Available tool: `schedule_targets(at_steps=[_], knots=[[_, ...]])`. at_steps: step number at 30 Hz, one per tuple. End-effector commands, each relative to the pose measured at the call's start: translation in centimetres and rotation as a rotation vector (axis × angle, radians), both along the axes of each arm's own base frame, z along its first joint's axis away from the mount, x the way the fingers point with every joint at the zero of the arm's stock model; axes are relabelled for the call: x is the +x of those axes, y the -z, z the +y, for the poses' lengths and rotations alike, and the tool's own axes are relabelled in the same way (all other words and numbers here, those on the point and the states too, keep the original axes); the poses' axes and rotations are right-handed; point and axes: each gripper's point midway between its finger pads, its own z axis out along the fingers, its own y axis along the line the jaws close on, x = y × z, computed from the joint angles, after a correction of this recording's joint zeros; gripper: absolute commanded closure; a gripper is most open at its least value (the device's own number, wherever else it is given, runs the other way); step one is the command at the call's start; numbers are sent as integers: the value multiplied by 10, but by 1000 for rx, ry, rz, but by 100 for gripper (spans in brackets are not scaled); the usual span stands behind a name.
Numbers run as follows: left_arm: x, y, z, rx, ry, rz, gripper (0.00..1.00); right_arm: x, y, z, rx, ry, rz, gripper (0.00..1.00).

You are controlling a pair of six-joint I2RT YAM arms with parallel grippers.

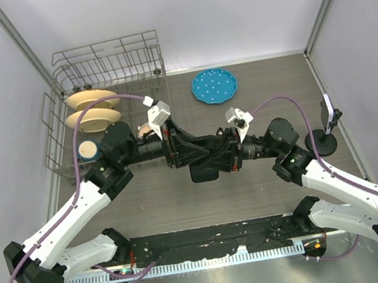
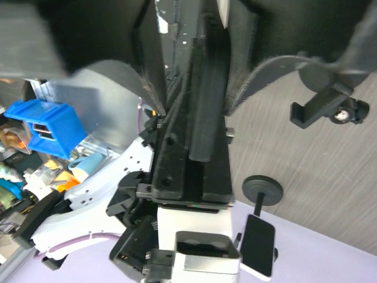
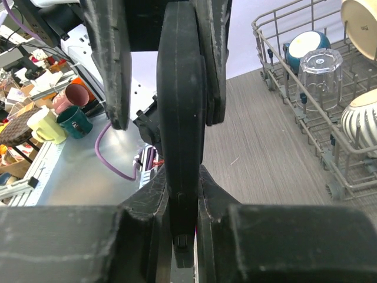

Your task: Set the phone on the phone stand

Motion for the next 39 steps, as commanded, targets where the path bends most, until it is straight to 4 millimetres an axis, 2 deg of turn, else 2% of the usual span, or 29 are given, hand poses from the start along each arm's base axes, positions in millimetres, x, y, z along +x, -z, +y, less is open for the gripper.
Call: schedule_targets(at_steps=[1, 3, 11, 15, 17, 18, 19, 21, 22, 23, 25, 26, 28, 29, 30, 31, 32, 33, 36, 39], knots=[[-17, -19, -1, -35, 101, -44, 64, 2, -29, -5, 66, 41, -94, 99], [-21, -21, 0, -42, 123, -54, 69, 2, -28, -6, 62, 49, -94, 99], [-20, -20, -1, -36, 123, -52, 80, 5, -23, -4, 24, 50, -101, 99], [-21, -22, 0, -39, 125, -66, 100, 7, -21, -4, 5, 53, -95, 99], [-16, -21, 0, -40, 90, -61, 100, 12, -21, -4, -3, 79, -88, 97], [-15, -22, 3, -47, 63, -65, 100, 14, -18, -4, -19, 90, -80, 92], [-5, -24, 5, -54, -9, -66, 100, 20, -17, -5, -25, 124, -72, 74], [4, -27, 14, -58, -105, -82, 100, 30, -7, -9, -69, 191, -38, 55], [22, -30, 22, -62, -231, -82, 100, 38, -5, -13, -84, 247, -25, 47], [29, -25, 27, -43, -283, -78, 100, 54, -2, -20, -99, 350, -8, 45], [38, -32, 43, -47, -392, -123, 100, 68, 6, -33, -133, 476, 64, 39], [50, -33, 52, -48, -481, -129, 100, 86, 7, -44, -137, 598, 106, 37], [55, -37, 68, -62, -567, -160, 100, 90, 12, -50, -190, 659, 225, 37], [65, -40, 81, -74, -658, -166, 100, 90, 13, -50, -211, 664, 254, 37], [69, -37, 87, -73, -695, -170, 100, 86, 13, -52, -248, 672, 279, 37], [67, -43, 95, -92, -723, -192, 100, 88, 17, -55, -272, 700, 293, 38], [72, -44, 102, -92, -773, -196, 100, 87, 25, -61, -313, 732, 321, 38], [76, -44, 108, -89, -812, -199, 100, 95, 24, -70, -326, 812, 316, 38], [79, -43, 114, -77, -846, -206, 100, 105, 41, -91, -395, 958, 363, 40], [81, -41, 112, -65, -841, -203, 100, 111, 61, -98, -455, 1023, 412, 43]])
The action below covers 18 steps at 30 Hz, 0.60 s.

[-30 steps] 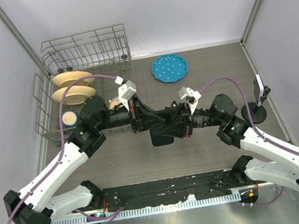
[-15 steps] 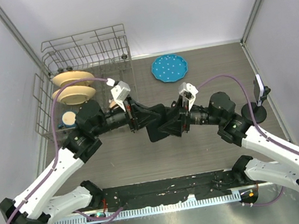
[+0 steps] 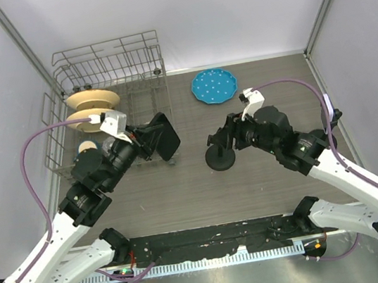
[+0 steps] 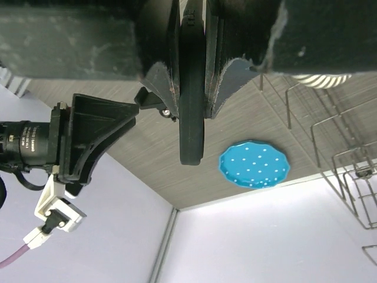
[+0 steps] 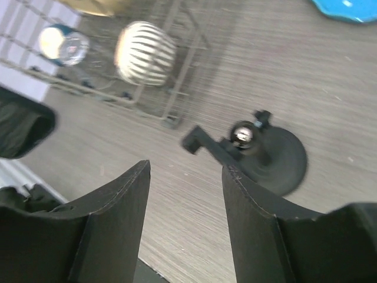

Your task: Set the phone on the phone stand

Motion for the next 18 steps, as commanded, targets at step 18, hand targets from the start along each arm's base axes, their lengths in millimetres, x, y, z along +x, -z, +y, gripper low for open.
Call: schedule_targets(at_steps=[18], knots=[[10, -14, 0, -11, -42, -39, 100, 26, 74, -20, -169, 237, 186, 51]])
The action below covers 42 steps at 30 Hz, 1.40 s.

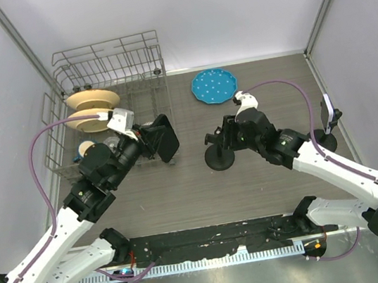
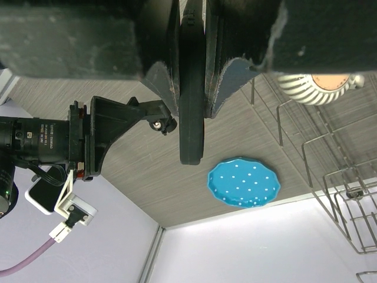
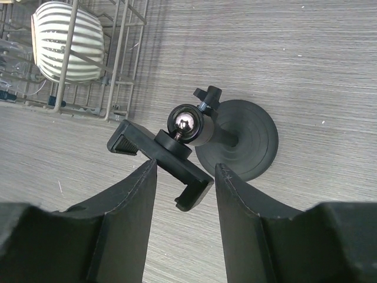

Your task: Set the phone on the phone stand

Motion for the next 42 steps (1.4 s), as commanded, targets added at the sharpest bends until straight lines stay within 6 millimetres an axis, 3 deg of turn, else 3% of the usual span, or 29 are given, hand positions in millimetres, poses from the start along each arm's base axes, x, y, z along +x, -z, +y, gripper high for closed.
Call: schedule_targets(at_steps=[1, 6, 15, 25, 30, 33, 37, 42], knots=[[-3, -36, -1, -73, 13, -92, 100, 1, 9, -3, -30, 14, 14, 51], [-4, -35, -3, -72, 25, -89, 100, -9, -1, -1, -38, -74, -19, 41], [-5, -33, -8, -63, 48, -85, 100, -14, 3, -4, -64, -110, -15, 40], [-12, -23, -21, -14, 132, -80, 100, 0, 7, 6, -93, -133, -43, 64], [-17, -21, -28, -7, 179, -73, 100, -5, 4, 11, -152, -252, -76, 99], [-22, -21, -34, 1, 227, -77, 100, -12, 3, 16, -190, -365, -104, 99], [-30, -20, -41, 8, 290, -82, 100, -42, 0, 36, -159, -611, -84, 99], [-40, -21, -49, 19, 365, -99, 100, -65, 3, 46, -104, -743, -47, 99]])
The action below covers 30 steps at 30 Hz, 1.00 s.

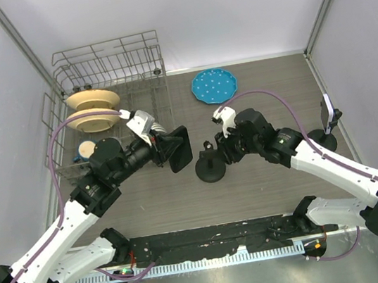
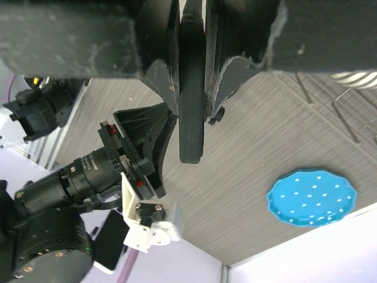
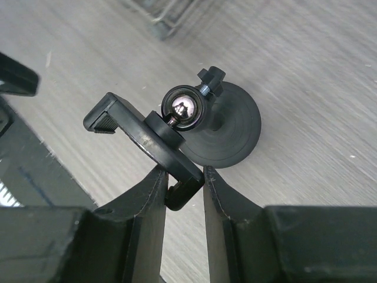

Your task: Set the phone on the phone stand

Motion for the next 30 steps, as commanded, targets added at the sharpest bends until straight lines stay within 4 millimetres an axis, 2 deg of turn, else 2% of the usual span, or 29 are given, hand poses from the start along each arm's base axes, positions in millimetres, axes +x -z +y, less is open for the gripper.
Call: schedule_targets(at_steps=[1, 4, 6, 10, 11, 12, 13, 15, 17, 24, 29, 30], knots=[[-20, -46, -11, -80, 134, -121, 100, -28, -14, 22, 83, -203, 38, 99], [-27, -49, -19, -94, 193, -111, 100, -28, -11, 25, 100, -194, 56, 99], [-31, -54, -25, -109, 229, -90, 100, -25, -15, 27, 110, -182, 45, 96], [-39, -76, -34, -156, 297, -51, 100, -21, -20, 22, 102, -152, 11, 68], [-38, -82, -35, -172, 294, -42, 100, -19, -22, 20, 97, -138, -1, 65], [-39, -102, -35, -213, 293, -64, 100, -17, -21, 15, 77, -111, -6, 61], [-37, -106, -36, -237, 284, -32, 100, -16, -20, 13, 69, -102, -11, 57], [-35, -124, -34, -290, 264, -48, 100, -18, -23, 11, 75, -93, -16, 54], [-34, -137, -30, -325, 246, -78, 100, -20, -21, 11, 86, -89, -9, 53], [-6, -162, -7, -344, 42, -187, 100, -18, -18, 18, 107, -86, -10, 55], [6, -167, 6, -332, -59, -246, 100, -15, -13, 18, 77, -65, -14, 69], [5, -168, 9, -321, -64, -265, 100, -14, -16, 17, 75, -63, -25, 79]])
